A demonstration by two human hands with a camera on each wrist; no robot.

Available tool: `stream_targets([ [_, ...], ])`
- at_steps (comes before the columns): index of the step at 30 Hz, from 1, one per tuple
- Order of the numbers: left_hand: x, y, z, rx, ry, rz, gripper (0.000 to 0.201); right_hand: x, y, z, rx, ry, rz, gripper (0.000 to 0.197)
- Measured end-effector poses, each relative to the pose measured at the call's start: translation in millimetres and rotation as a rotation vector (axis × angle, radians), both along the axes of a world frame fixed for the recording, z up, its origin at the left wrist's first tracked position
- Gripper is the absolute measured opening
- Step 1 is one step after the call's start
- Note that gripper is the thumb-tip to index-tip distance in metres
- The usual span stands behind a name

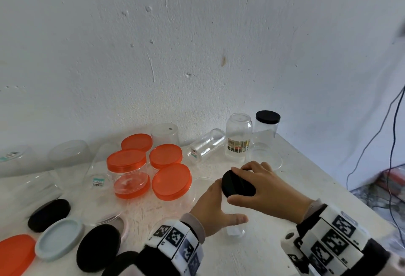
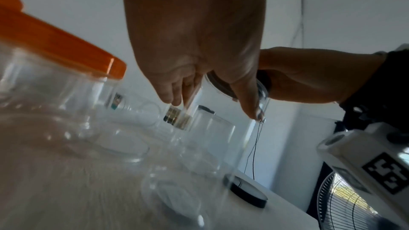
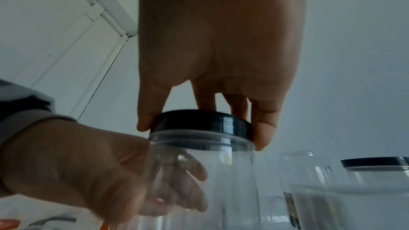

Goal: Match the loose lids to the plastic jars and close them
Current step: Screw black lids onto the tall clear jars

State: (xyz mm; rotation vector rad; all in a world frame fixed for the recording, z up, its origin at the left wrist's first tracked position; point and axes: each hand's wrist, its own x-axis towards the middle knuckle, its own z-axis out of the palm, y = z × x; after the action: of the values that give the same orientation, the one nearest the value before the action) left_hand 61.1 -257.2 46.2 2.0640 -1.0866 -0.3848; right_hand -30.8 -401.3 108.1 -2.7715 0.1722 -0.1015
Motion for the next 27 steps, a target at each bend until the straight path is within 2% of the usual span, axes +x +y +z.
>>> stream_targets([
  [3, 19.2, 13.8, 6.2, 0.193, -0.213, -0.077, 0.086, -19.7, -15.4, 7.5, 0.087, -0.046, -0.049, 0.082],
  [6, 46.2, 30.9, 10.5, 0.231, -0.398, 0.034, 0.070, -44.8, -40.8, 24.3, 0.129, -0.188, -0.146, 0.077],
  [11, 76.2, 53.7, 14.3, 0.304, -0.425, 0.276, 0.060, -73.5, -91.6, 51.4, 0.107, -0.408, -0.436, 0.064],
  [15, 80.8, 59.5, 10.4, 0.369, -0.380, 0.328, 0.061, -53.3, -123.8, 44.7, 0.053, -0.476, -0.660, 0.062],
  [20, 78.9, 64.0, 1.0, 0.440, -0.343, 0.301, 0.071, -3.2, -147.1, 13.1, 0.032, -0.346, -0.690, 0.064],
  [27, 79.2, 66.9, -6.2, 0.390, -0.316, 0.321, 0.071, 37.9, -166.9, -4.6, 0.063, -0.186, -0.707, 0.067],
])
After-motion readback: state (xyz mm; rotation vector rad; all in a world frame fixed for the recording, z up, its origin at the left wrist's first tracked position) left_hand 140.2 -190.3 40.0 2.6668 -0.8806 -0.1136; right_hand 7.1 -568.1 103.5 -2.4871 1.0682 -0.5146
